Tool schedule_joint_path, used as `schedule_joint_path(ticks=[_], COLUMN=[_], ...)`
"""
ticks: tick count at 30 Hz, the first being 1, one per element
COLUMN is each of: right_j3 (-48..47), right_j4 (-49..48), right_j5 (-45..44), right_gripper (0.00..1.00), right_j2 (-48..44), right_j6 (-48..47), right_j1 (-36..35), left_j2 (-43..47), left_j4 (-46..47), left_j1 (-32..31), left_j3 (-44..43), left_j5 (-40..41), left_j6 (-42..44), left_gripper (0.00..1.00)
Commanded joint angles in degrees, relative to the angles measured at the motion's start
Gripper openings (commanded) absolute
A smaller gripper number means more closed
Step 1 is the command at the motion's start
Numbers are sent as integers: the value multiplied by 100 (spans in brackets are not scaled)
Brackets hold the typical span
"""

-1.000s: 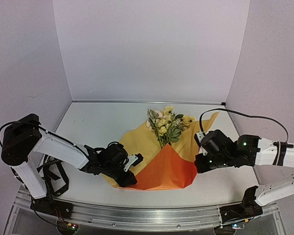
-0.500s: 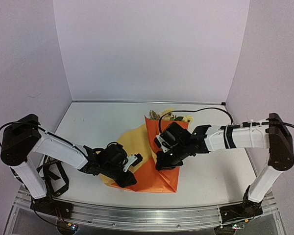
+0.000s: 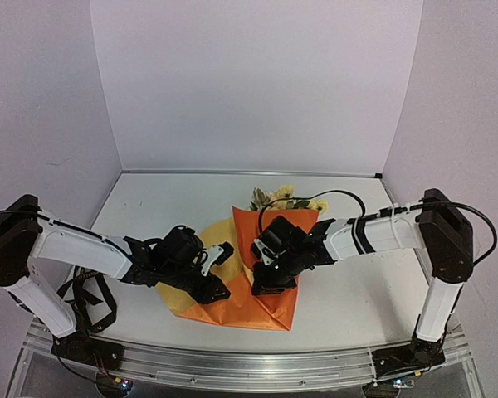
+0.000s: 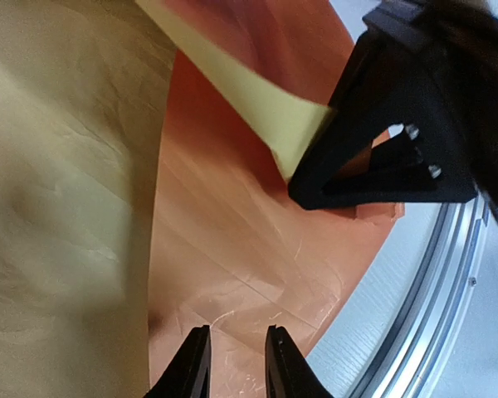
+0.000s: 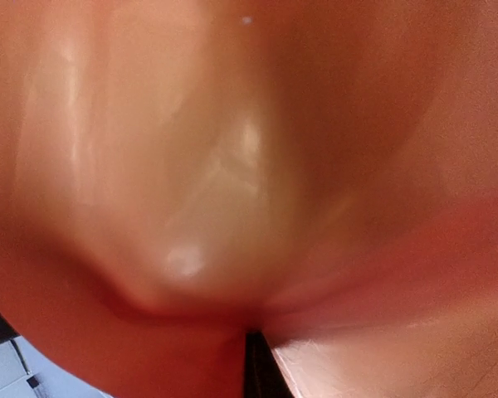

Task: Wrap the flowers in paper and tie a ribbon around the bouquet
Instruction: Fold the one-fourth-folded wrapping paper at the center of the board, then press the fold line of the 2/3-folded wrapping paper.

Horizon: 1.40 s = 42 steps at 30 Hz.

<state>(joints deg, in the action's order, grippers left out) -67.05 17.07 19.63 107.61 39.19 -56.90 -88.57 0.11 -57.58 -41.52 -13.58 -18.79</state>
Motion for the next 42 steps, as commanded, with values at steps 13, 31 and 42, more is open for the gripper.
schedule_joint_path(ticks=[13, 31, 42], right_j3=[-24, 1793, 2694], right_j4=[-643, -289, 237], right_j5=[264, -579, -1498], right_gripper=[42, 47, 53], right_j2=[-274, -2364, -3524], right_j6=[148, 31, -193], right_j1=[101, 453, 465], left_j2=[368, -631, -1231], left_j4=[221, 152, 394], left_j1=[1282, 1185, 600], left_j3=[-352, -1275, -1454], left_j5=[-1264, -2052, -2161], left_j6=[-862, -1137, -2012], left_gripper=[45, 51, 57])
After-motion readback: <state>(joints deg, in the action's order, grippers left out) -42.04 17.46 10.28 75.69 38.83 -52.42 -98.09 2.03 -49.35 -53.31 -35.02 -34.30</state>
